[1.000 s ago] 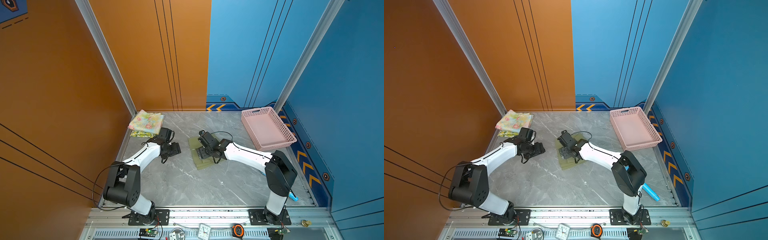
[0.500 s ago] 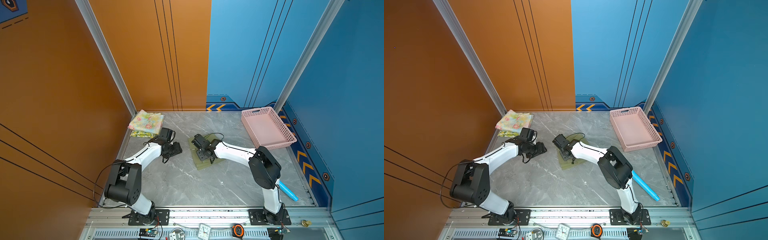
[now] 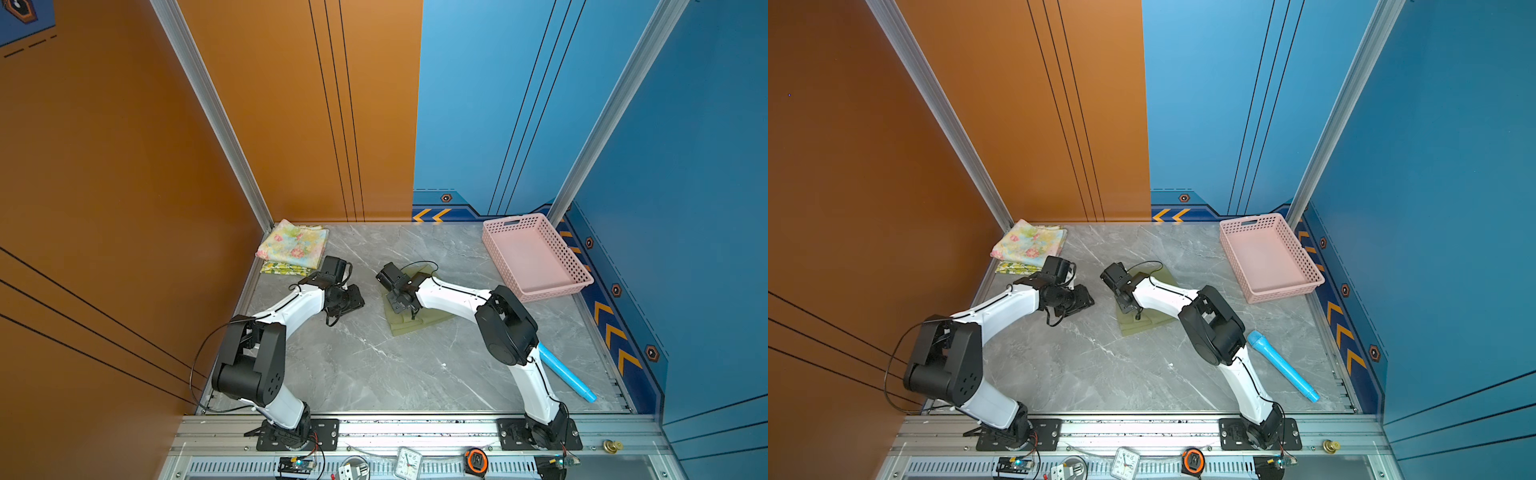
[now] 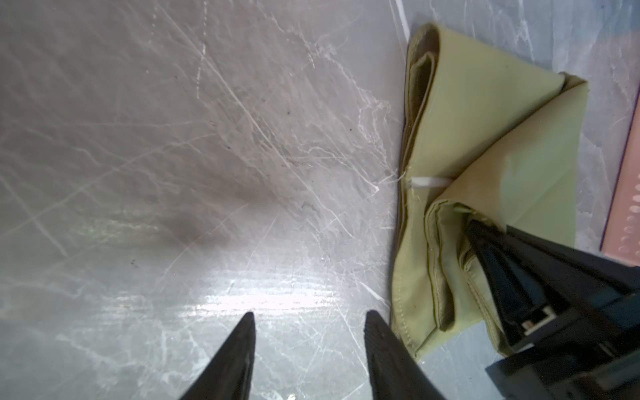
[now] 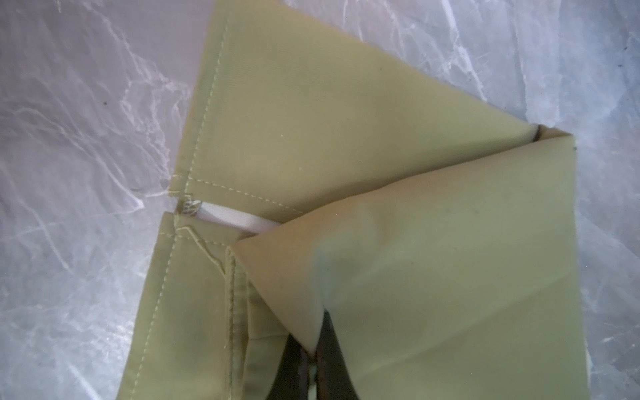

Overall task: Fold and stack skirts
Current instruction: Smooth out the skirt at the center of the table.

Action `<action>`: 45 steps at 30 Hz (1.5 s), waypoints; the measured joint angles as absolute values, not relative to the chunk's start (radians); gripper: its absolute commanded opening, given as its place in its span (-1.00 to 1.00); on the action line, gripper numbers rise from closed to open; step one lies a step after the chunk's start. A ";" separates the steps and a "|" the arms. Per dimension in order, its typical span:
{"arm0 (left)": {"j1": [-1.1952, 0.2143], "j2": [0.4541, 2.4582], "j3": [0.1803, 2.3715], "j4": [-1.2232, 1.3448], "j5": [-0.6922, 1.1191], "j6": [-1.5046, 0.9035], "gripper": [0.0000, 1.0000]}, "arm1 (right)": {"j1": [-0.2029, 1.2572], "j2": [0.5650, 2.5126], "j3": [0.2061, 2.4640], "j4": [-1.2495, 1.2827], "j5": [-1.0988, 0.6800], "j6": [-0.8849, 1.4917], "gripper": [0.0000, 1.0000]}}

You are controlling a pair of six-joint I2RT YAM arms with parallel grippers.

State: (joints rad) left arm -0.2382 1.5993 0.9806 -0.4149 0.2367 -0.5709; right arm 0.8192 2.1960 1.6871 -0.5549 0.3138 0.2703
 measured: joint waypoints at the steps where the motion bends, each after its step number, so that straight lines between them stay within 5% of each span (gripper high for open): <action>1: -0.241 1.603 0.981 -0.415 0.238 -0.570 -0.14 | 0.816 2.196 1.695 -0.559 0.309 0.271 -1.00; 28: -0.485 1.755 1.122 -0.359 0.145 -0.585 -0.38 | 0.752 2.173 1.766 -0.609 0.072 0.376 -1.00; 45: -0.530 1.768 0.983 -0.154 0.127 -0.640 -0.92 | 0.713 2.144 1.739 -0.582 -0.059 0.508 -1.00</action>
State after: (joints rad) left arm -0.5304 1.7679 0.9829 -0.1535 0.1268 -0.6403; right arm 0.7132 2.1445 1.7393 -0.5819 -0.0586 0.5083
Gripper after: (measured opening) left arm 0.086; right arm 0.053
